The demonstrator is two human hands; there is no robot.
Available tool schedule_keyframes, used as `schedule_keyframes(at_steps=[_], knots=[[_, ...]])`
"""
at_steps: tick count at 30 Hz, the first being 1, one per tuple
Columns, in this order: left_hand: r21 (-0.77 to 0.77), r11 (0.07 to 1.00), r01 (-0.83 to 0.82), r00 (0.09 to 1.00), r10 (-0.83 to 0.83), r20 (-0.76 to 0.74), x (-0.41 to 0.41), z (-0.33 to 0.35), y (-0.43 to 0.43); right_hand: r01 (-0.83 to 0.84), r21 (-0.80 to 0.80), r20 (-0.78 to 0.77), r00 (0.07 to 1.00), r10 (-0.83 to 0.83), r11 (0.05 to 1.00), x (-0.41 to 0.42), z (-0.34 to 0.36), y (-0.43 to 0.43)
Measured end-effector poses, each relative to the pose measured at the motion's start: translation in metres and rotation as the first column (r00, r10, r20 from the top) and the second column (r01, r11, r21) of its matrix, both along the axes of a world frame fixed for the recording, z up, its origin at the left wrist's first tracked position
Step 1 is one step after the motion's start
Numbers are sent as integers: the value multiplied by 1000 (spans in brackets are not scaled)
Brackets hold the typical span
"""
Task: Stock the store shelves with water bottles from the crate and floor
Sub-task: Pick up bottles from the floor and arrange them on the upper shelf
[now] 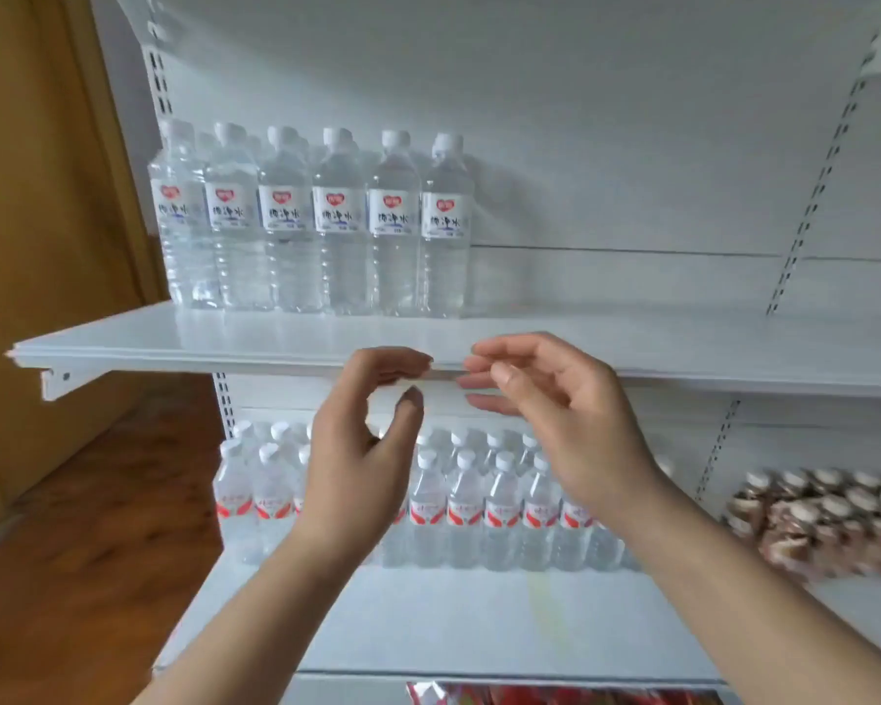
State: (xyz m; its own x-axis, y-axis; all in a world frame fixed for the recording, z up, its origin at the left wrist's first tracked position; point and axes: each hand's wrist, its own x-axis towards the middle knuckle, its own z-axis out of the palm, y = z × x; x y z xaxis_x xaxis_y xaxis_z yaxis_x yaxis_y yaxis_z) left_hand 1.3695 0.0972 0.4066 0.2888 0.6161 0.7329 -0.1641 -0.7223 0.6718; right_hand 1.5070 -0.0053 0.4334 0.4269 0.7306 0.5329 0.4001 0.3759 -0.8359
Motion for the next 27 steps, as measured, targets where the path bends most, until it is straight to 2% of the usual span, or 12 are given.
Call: schedule_keyframes(at_steps=[3,5,9,14,16,18,19,21,23,24,27], knots=[[-152,986,71,997,-73,-11,-22,-70,-34,5,-99,-94,995,-15,995,-17,-78,-48],[-349,932,91,991,-121,-64,-32,-126,-50,51,-224,-142,986,-84,973,-18,-139,-67],[-684,728,43,971,-191,-142,-40,-218,-87,83,-480,-313,914,-259,873,-26,-249,-94],[-895,442,-63,943,-266,-198,-39,-284,-125,61,-637,-396,830,-394,768,-46,-324,-114],[-912,370,-178,884,-347,-314,-44,-316,-138,35,-725,-370,822,-432,688,-52,-350,-128],[-892,325,-315,740,-505,-445,-50,-343,-151,-5,-820,-325,827,-459,572,-58,-376,-142],[-870,337,-359,643,-587,-492,-50,-350,-157,-6,-852,-289,839,-460,524,-61,-384,-146],[-816,463,-346,474,-664,-578,-47,-353,-166,43,-873,-186,892,-413,486,-66,-389,-149],[-748,579,-324,440,-608,-661,-42,-347,-170,78,-864,-108,936,-335,497,-69,-386,-151],[-732,599,-324,450,-583,-677,-40,-344,-172,88,-856,-87,946,-311,509,-68,-386,-154],[-750,558,-356,461,-593,-660,-31,-340,-177,137,-866,-35,943,-332,481,-66,-386,-168]])
